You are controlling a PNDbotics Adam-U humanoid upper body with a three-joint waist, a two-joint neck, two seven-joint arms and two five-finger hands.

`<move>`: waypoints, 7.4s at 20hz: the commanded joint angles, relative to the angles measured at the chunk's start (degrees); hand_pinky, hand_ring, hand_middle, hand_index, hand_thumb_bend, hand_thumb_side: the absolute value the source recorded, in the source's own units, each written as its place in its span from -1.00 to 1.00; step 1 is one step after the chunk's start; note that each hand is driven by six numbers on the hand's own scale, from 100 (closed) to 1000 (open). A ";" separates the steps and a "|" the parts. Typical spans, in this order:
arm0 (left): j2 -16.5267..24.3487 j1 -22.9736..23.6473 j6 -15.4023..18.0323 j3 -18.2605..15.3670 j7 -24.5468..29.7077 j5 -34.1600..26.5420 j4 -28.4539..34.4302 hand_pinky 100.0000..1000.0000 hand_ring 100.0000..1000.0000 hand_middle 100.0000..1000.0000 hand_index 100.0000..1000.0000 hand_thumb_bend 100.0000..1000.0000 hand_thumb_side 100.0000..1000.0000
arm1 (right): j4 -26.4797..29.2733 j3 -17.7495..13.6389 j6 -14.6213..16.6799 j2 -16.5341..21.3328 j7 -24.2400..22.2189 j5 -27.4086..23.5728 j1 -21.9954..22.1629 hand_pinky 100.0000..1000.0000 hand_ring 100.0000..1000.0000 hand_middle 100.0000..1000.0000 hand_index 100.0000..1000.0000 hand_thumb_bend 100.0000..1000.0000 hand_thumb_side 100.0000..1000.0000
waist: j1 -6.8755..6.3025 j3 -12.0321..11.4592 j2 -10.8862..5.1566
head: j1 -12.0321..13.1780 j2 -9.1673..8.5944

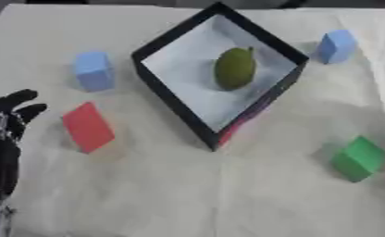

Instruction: Pick up objects on the table and place them in the box.

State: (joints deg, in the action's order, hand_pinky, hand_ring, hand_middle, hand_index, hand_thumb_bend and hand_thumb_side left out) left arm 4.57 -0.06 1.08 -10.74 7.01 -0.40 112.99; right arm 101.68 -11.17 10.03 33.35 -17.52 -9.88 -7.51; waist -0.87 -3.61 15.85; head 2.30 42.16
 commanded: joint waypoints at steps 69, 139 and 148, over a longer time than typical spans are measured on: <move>2.21 -0.72 0.44 1.41 1.78 0.49 0.45 0.83 0.46 0.50 0.56 -1.00 0.70 | 12.91 23.99 18.50 43.76 -11.54 33.70 -3.25 0.83 0.73 0.66 0.84 -0.22 0.15 | 1.58 -1.51 0.27 | -4.02 -1.17; 2.03 -1.31 0.20 2.05 2.48 0.20 0.47 0.83 0.48 0.51 0.56 -1.00 0.70 | 6.78 25.83 14.08 36.73 -6.41 27.70 -12.60 0.60 0.30 -0.04 0.16 -1.00 -0.58 | 1.92 -3.33 0.66 | -5.78 -2.14; 3.55 -0.58 0.28 3.47 3.90 -0.79 0.15 0.83 0.49 0.51 0.56 -1.00 0.68 | 1.98 26.01 14.19 32.64 -9.07 23.98 -24.73 0.59 0.30 -0.02 0.16 -1.00 -0.54 | 3.25 -7.28 -1.58 | -9.54 -1.16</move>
State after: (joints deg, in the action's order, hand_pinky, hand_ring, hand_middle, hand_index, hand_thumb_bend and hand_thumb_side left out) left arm 6.74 -0.55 1.23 -7.52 10.54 -0.80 112.60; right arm 104.71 15.27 24.04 65.48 -25.84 14.36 -31.42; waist 1.66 -11.17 15.89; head -6.56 40.81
